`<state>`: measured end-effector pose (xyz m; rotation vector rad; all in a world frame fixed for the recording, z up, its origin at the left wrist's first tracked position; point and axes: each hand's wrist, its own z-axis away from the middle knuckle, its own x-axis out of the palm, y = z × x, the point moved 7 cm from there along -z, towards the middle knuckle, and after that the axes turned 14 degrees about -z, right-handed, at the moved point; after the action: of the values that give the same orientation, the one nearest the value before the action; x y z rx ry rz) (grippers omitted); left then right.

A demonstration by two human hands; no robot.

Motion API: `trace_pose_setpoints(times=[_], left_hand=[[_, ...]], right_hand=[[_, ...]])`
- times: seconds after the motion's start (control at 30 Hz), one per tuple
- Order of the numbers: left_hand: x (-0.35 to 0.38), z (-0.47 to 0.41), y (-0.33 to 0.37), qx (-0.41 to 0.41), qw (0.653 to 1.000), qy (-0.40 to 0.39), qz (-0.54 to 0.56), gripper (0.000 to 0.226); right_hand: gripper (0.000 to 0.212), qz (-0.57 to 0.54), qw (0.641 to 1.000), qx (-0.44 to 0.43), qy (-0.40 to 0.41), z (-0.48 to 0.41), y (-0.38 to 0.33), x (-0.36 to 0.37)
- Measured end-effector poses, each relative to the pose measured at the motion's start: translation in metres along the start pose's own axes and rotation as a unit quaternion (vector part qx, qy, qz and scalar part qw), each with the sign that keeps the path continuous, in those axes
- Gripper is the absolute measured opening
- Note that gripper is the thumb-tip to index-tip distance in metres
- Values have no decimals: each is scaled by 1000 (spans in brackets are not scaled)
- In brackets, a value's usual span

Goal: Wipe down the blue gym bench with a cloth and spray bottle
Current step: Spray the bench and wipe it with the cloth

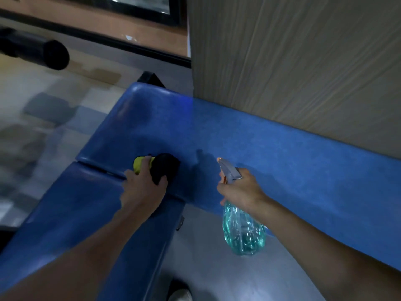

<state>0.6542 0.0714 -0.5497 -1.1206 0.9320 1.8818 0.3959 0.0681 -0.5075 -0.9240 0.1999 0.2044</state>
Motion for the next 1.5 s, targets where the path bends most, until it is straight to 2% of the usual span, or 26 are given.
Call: trace_pose_setpoints(times=[0.1, 0.23, 0.33, 0.53, 0.6, 0.73, 0.97, 1.13, 1.23, 1.5], left_hand=[[-7, 8, -37, -44, 996, 34, 64, 67], [-7, 23, -66, -82, 990, 66, 89, 69], [-7, 24, -76, -101, 986, 66, 111, 70], [-7, 24, -82, -90, 987, 65, 112, 76], [-6, 28, -90, -95, 987, 56, 117, 74], [-7, 36, -110, -113, 986, 47, 109, 74], [-4, 51, -128, -154, 983, 44, 85, 74], [1, 72, -141, -193, 976, 50, 84, 76], [5, 100, -156, -228, 968, 57, 90, 74], [25, 188, -209, -315, 938, 73, 128, 71]], right_hand=[[4, 26, 1000, -13, -11, -8, -15, 25], [11, 54, 998, -13, 7, -20, -29, 51], [8, 61, 998, -31, -18, -25, -41, 73], [17, 62, 994, -74, -47, -29, -77, 119], [8, 85, 992, -84, -44, -30, -85, 133], [14, 132, 986, -93, -30, -29, -94, 151], [11, 97, 986, -98, -89, -17, -78, 168], [3, 152, 976, -120, -98, 2, -76, 167], [38, 195, 965, -119, -128, 21, -62, 164], [13, 200, 945, -112, -234, 79, -2, 172]])
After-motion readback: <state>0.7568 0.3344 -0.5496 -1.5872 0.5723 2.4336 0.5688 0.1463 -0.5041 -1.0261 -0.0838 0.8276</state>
